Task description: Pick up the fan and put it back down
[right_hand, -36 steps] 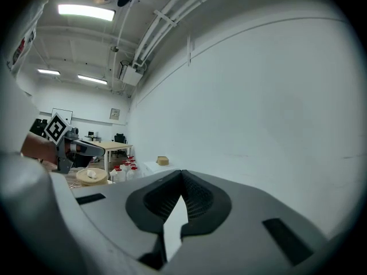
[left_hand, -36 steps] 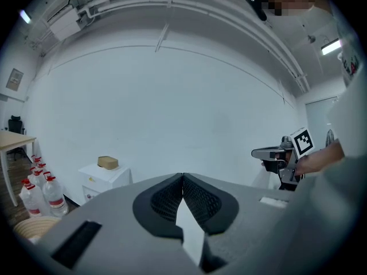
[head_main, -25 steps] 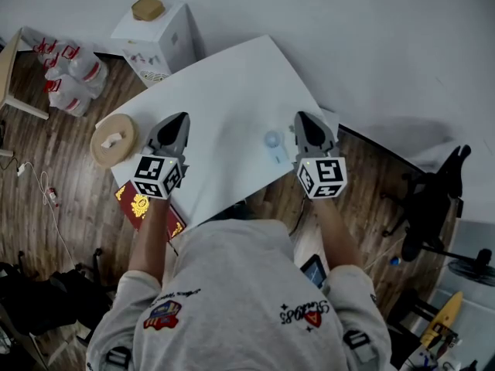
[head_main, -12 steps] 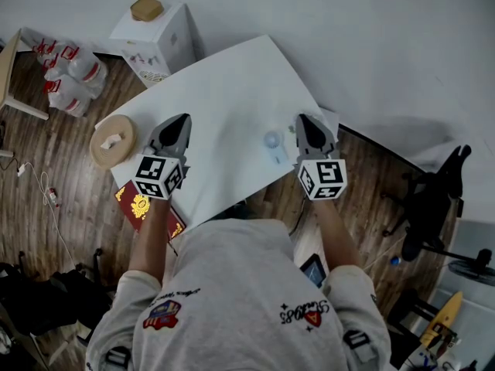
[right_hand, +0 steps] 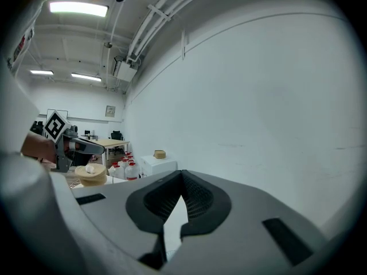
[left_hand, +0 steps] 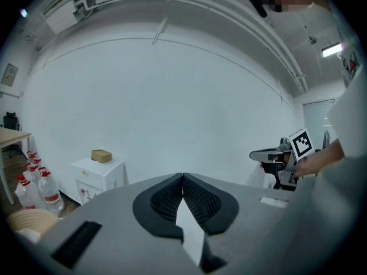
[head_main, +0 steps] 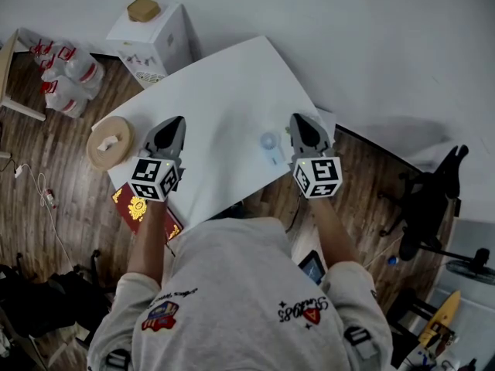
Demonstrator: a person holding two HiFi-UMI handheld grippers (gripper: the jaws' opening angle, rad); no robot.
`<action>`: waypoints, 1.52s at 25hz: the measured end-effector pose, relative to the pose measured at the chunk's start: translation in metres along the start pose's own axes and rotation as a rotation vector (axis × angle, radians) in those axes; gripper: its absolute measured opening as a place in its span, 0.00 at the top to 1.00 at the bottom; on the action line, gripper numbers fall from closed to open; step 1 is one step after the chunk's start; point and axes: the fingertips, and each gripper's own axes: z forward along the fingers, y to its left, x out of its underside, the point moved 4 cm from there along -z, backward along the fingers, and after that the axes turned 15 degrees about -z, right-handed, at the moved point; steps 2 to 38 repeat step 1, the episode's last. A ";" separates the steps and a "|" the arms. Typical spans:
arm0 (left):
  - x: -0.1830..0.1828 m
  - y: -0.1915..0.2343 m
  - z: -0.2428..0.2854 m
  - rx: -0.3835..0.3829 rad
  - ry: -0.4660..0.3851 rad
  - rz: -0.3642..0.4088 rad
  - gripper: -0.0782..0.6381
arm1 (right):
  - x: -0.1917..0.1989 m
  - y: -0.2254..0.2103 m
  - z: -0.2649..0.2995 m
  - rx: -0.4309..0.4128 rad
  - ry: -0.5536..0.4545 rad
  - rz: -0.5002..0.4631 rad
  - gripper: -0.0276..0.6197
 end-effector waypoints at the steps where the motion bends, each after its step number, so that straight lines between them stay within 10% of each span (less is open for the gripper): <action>1: 0.000 0.000 0.000 -0.001 0.000 -0.001 0.88 | 0.001 0.001 0.001 -0.002 0.000 0.002 0.95; 38: 0.000 0.000 0.000 -0.001 0.000 -0.001 0.88 | 0.001 0.001 0.001 -0.002 0.000 0.002 0.95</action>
